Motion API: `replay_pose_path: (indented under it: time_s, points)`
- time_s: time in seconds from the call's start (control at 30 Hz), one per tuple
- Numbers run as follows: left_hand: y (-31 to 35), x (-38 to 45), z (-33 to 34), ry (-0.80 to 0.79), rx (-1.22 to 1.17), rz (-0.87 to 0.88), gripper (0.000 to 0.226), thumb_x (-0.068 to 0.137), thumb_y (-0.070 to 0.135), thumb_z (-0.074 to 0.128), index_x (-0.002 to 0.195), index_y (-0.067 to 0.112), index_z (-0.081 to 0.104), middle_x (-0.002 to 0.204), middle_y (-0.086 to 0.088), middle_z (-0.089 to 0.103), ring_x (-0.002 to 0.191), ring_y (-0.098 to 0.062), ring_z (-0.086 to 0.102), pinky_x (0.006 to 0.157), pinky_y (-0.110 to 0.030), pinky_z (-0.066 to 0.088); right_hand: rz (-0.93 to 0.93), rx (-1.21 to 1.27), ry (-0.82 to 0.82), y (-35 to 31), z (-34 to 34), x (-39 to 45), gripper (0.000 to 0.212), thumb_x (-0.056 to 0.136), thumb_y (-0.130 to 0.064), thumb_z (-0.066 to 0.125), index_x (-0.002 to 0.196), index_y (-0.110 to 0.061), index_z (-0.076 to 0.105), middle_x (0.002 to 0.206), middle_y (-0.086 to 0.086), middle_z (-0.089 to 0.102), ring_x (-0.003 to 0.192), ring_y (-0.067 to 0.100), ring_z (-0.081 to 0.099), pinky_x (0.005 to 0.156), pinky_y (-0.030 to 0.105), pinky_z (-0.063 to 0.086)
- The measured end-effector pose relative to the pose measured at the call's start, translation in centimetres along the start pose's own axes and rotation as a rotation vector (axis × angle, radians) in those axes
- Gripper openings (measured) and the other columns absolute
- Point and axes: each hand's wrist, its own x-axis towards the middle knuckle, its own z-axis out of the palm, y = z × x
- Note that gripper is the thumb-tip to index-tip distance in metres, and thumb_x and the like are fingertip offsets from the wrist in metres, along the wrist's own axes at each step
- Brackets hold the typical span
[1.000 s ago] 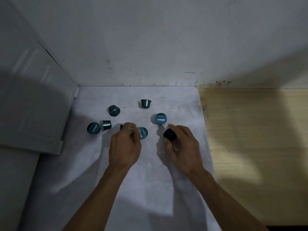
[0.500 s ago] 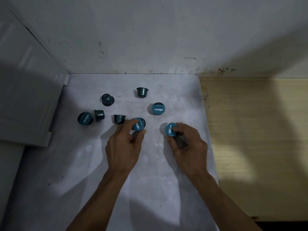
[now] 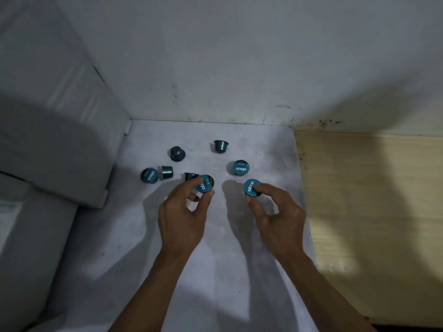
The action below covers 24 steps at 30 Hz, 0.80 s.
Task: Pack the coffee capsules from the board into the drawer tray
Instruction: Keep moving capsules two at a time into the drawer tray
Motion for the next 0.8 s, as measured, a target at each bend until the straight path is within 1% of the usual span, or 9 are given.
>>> replay_pose_path:
  time_s: [0.07, 0.17, 0.3, 0.33, 0.43, 0.53, 0.63, 0.7, 0.8]
  points:
    - [1.2, 0.0, -2.4, 0.014, 0.017, 0.017, 0.033, 0.081, 0.027, 0.078, 0.111, 0.018, 0.069, 0.098, 0.007, 0.071, 0.077, -0.008, 0.065, 0.059, -0.039, 0.057, -0.041, -0.002, 0.035, -2.7, -0.1, 0.0, 0.029, 0.079, -0.014, 0.08, 0.107, -0.014, 0.071, 0.106, -0.004, 0.071, 0.098, 0.007, 0.066, 0.083, 0.02, 0.052]
    - [3.2, -0.2, -6.8, 0.04, 0.003, 0.022, 0.029, 0.082, 0.026, 0.077, 0.109, 0.021, 0.069, 0.095, 0.011, 0.07, 0.072, -0.006, 0.063, 0.053, -0.034, 0.055, -0.061, 0.033, 0.049, -7.4, 0.3, -0.2, 0.03, 0.078, -0.016, 0.08, 0.107, -0.014, 0.071, 0.105, -0.004, 0.072, 0.094, 0.007, 0.067, 0.072, 0.027, 0.056]
    - [5.6, -0.8, -14.4, 0.082, 0.011, 0.061, 0.029, 0.08, 0.021, 0.077, 0.107, 0.024, 0.068, 0.084, 0.019, 0.061, 0.066, 0.003, 0.06, 0.051, -0.009, 0.043, -0.079, 0.105, 0.037, -14.2, 1.7, -1.4, 0.031, 0.078, -0.02, 0.08, 0.106, -0.015, 0.072, 0.1, -0.003, 0.072, 0.086, 0.012, 0.068, 0.062, 0.038, 0.057]
    - [6.0, -1.0, -16.5, 0.088, 0.008, 0.069, 0.029, 0.08, 0.019, 0.078, 0.107, 0.024, 0.069, 0.084, 0.023, 0.06, 0.067, 0.005, 0.059, 0.052, -0.007, 0.04, -0.088, 0.111, 0.03, -16.0, 2.3, -1.9, 0.03, 0.077, -0.02, 0.08, 0.106, -0.015, 0.072, 0.098, -0.004, 0.072, 0.085, 0.012, 0.068, 0.061, 0.039, 0.057]
    - [5.8, -1.8, -23.8, 0.119, 0.02, 0.088, 0.026, 0.081, 0.025, 0.076, 0.105, 0.031, 0.069, 0.079, 0.022, 0.062, 0.064, 0.005, 0.059, 0.055, -0.012, 0.046, -0.121, 0.124, 0.0, -21.5, 4.7, -4.5, 0.03, 0.077, -0.021, 0.081, 0.105, -0.017, 0.072, 0.094, -0.004, 0.071, 0.081, 0.01, 0.067, 0.055, 0.033, 0.054]
    - [3.8, -2.9, -31.6, 0.11, 0.058, 0.124, 0.029, 0.079, 0.025, 0.079, 0.105, 0.033, 0.068, 0.08, 0.023, 0.062, 0.064, 0.004, 0.06, 0.058, -0.005, 0.043, -0.183, 0.138, -0.016, -26.6, 7.7, -8.2, 0.031, 0.076, -0.022, 0.08, 0.105, -0.016, 0.072, 0.093, -0.004, 0.071, 0.076, 0.008, 0.065, 0.049, 0.027, 0.05]
    - [0.7, -4.0, -39.6, 0.102, 0.127, 0.111, 0.026, 0.077, 0.024, 0.081, 0.101, 0.03, 0.071, 0.077, 0.021, 0.064, 0.068, 0.001, 0.062, 0.06, -0.006, 0.044, -0.217, 0.147, -0.039, -31.1, 11.6, -12.3, 0.029, 0.076, -0.02, 0.08, 0.104, -0.013, 0.072, 0.094, -0.004, 0.072, 0.072, 0.007, 0.064, 0.047, 0.025, 0.049]
    - [-1.0, -4.2, -44.5, 0.098, 0.182, 0.122, 0.024, 0.076, 0.021, 0.082, 0.099, 0.025, 0.073, 0.079, 0.02, 0.067, 0.073, 0.007, 0.062, 0.064, -0.003, 0.044, -0.217, 0.158, -0.061, -33.9, 14.1, -14.6, 0.027, 0.076, -0.018, 0.081, 0.101, -0.015, 0.073, 0.093, -0.007, 0.071, 0.069, 0.008, 0.063, 0.047, 0.024, 0.049]
    - [-3.1, -3.6, -50.1, 0.096, 0.198, 0.085, 0.025, 0.075, 0.017, 0.083, 0.098, 0.022, 0.074, 0.075, 0.024, 0.061, 0.067, 0.011, 0.06, 0.06, 0.003, 0.039, -0.163, 0.166, -0.102, -37.0, 17.6, -17.2, 0.023, 0.077, -0.02, 0.081, 0.099, -0.019, 0.074, 0.079, -0.015, 0.067, 0.058, 0.008, 0.06, 0.048, 0.022, 0.049]
